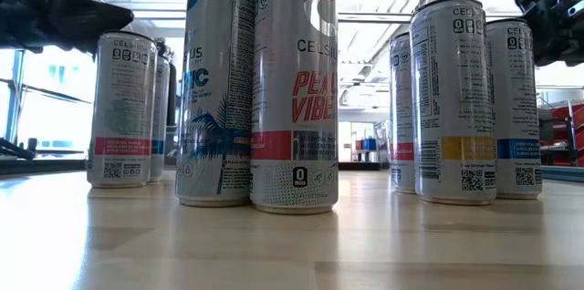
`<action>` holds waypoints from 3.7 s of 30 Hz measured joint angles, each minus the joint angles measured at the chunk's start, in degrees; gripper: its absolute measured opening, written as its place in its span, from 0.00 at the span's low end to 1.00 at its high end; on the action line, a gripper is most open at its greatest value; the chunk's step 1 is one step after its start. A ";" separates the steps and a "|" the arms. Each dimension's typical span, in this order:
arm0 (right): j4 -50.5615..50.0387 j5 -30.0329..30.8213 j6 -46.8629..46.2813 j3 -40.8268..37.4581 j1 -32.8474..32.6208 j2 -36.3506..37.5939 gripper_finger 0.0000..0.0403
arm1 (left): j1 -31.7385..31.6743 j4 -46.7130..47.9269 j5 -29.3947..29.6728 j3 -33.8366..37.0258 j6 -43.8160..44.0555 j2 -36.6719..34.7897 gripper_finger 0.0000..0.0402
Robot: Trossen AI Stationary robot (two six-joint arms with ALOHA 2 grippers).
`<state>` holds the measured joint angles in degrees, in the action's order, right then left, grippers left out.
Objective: Sort soda cans
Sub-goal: Put the white-blue soda can into the top right transparent bin
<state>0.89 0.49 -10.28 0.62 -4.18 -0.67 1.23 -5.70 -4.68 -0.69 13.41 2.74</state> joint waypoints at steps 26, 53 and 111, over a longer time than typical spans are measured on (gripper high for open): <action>19.48 14.93 2.52 0.03 0.02 -0.18 0.26 | 0.00 -2.90 0.87 0.00 -1.05 0.00 0.00; -37.86 1.82 -3.32 56.58 -0.12 -60.89 0.74 | -0.02 -4.08 5.50 0.00 -6.10 0.00 0.00; -66.10 5.37 -15.89 70.44 -14.87 -77.04 0.81 | -0.02 -3.14 10.57 0.00 -9.18 -0.02 0.00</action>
<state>-65.21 5.86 -26.17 71.07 -19.05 -77.71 1.21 -8.84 5.89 -0.69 4.23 2.72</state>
